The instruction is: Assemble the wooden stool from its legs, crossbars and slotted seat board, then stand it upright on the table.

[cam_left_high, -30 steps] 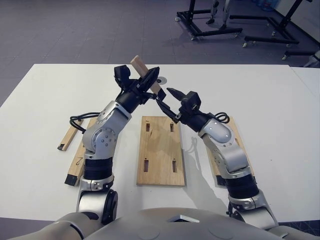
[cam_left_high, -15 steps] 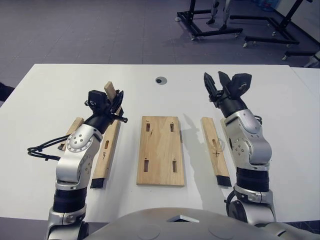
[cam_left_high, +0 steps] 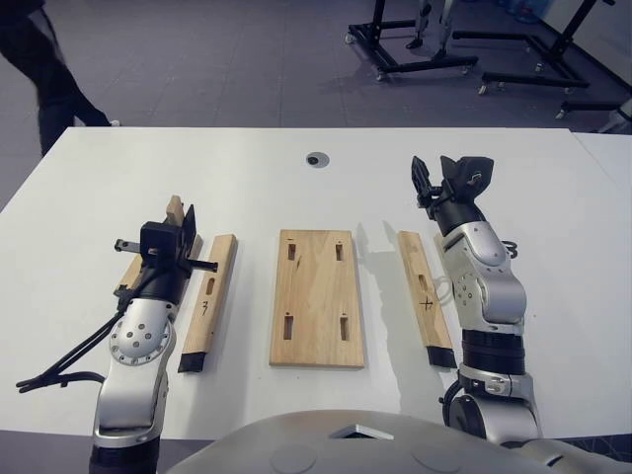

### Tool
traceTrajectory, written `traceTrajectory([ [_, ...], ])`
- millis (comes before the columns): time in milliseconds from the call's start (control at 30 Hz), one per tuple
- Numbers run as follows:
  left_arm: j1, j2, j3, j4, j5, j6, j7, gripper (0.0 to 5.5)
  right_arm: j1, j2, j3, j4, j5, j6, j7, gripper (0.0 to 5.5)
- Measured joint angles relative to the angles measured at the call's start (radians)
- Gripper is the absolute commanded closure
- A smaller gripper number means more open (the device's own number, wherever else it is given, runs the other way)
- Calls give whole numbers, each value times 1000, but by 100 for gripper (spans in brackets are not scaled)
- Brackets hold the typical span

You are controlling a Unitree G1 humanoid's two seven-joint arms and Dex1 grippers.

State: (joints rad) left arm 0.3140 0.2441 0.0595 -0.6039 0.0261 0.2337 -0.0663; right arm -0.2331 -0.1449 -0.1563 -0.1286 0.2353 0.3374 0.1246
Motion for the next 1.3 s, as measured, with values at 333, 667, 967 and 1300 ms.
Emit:
traceTrajectory([
  [333, 95, 12, 18, 37, 43, -80, -22, 511, -16, -31, 10, 7, -4, 4, 15, 281],
  [667, 0, 33, 222, 38, -302, 23, -150, 511, -2, -17, 50, -3, -42, -4, 5, 281],
  [967, 26, 87, 315, 125, -465, 122, -260, 511, 84, 40, 78, -31, -80, -57, -40, 281],
  [1300, 7, 89, 334, 170, -490, 153, -258, 511, 85, 54, 108, -31, -100, -69, -41, 281],
])
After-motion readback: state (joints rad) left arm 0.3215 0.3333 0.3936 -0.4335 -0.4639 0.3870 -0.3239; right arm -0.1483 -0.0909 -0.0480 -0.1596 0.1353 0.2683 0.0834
